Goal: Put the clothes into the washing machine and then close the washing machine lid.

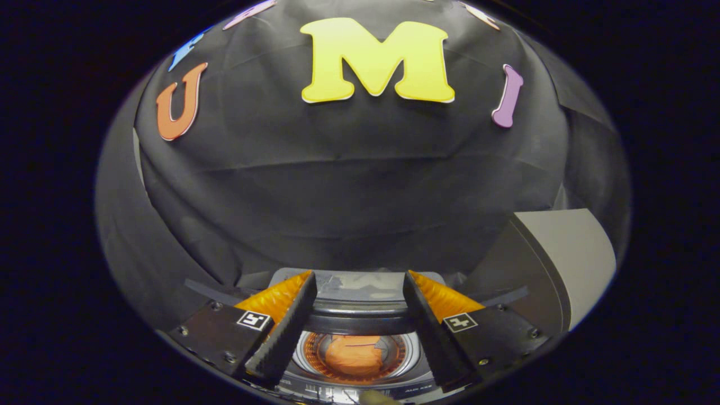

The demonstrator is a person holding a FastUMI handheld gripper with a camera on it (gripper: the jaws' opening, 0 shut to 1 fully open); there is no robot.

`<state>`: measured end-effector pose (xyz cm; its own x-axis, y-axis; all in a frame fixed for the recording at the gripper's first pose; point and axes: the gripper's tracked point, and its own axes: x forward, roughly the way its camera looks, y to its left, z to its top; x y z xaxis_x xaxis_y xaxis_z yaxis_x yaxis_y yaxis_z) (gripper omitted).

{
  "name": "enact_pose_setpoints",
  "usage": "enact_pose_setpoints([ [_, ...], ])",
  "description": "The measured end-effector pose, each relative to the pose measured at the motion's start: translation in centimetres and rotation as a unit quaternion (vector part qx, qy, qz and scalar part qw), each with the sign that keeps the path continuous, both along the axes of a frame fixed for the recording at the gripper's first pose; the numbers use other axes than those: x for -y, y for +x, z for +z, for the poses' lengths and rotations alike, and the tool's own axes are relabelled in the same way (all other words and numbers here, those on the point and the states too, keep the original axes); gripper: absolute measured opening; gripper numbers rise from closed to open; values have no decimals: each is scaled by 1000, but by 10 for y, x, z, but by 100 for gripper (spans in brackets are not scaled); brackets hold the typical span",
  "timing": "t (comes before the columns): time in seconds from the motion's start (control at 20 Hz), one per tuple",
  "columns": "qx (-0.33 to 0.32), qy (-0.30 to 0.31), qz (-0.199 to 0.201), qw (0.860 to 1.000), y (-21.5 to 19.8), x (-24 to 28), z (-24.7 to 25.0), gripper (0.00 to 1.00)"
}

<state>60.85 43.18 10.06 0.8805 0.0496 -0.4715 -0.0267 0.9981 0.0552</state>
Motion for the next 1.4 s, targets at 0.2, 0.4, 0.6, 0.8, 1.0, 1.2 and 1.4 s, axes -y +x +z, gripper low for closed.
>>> enact_pose_setpoints([
  [0.2,-13,2,4,1000,-20,-2,-16,97],
  [0.4,-56,-8,16,998,-44,-1,-53,95],
  [0.6,-89,-23,20,996,-63,4,-87,95],
  [0.8,-100,-26,19,994,-71,12,-95,95],
  [1.0,-96,-24,15,995,-73,18,-88,95],
  [1.2,-90,-23,14,996,-80,20,-81,95],
  [1.4,-71,-26,31,997,-96,18,-65,95],
])
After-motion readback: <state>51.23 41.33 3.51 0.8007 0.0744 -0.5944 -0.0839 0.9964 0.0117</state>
